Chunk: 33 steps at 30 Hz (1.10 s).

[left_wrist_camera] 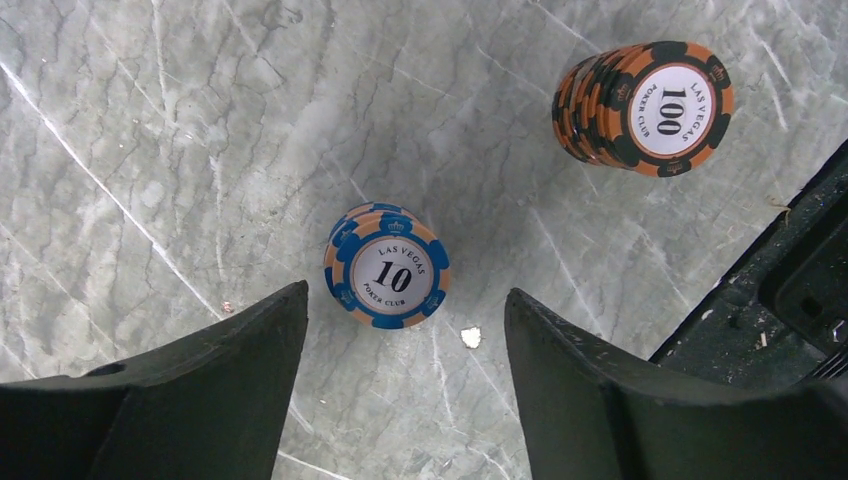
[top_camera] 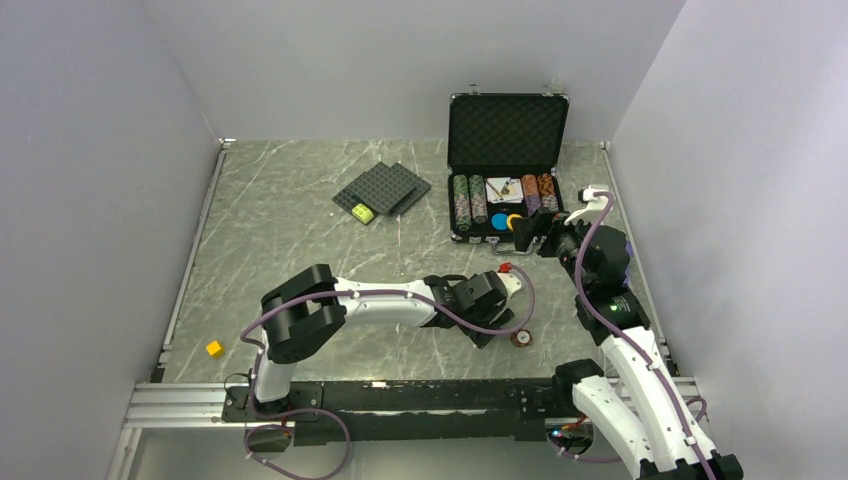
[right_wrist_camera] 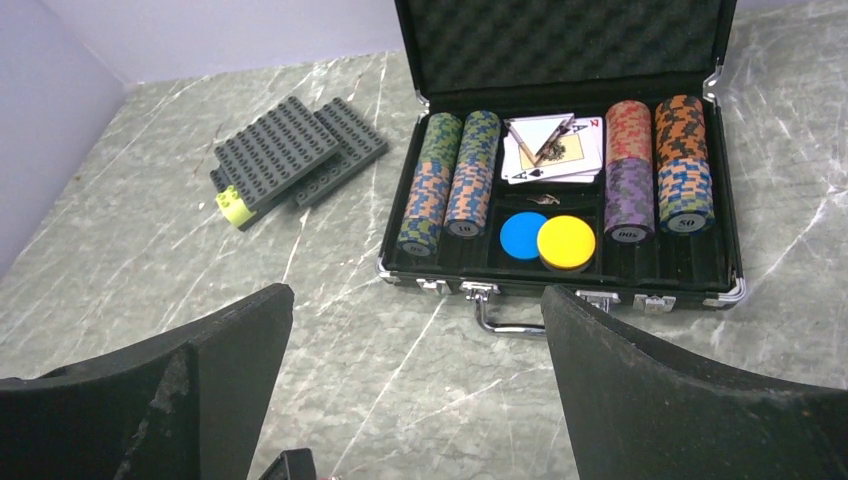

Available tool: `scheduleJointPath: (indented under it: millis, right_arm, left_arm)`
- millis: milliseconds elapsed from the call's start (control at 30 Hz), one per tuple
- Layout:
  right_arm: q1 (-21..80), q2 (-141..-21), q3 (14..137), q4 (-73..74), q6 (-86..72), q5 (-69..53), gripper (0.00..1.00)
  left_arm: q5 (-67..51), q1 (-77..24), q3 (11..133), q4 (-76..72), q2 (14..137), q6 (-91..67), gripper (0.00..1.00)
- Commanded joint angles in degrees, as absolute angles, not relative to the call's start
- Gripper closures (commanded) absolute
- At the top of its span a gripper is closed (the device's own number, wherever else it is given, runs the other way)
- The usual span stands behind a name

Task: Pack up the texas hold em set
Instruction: Pick up the poker chip from the center of the board.

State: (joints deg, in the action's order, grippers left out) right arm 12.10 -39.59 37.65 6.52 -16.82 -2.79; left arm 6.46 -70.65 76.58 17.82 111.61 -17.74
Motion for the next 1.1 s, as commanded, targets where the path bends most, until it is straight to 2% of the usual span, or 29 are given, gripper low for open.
scheduleJointPath:
  millis: [0,600,900,1067]
  right_arm:
    - [12.0,-38.6,39.0,5.8,-17.8,-4.0,0.00]
    - [12.0,-39.5,38.4,4.8,-18.4,-4.8,0.00]
    - [12.0,-40.0,38.2,4.7,-18.2,-5.3,0.00]
    - [12.0,-39.9,38.2,4.6,-18.0,-5.1,0.00]
  left_arm:
    - [7.0,-70.5,78.2,17.2,112.5,-18.0,0.27]
    - [8.6,-70.5,78.3,17.5,116.3,-15.6,0.47]
    - [7.4,-70.5,78.3,16.1,117.4,-15.4,0.47]
    - [7.2,-70.5,77.8,16.3,117.8,-15.3,0.57]
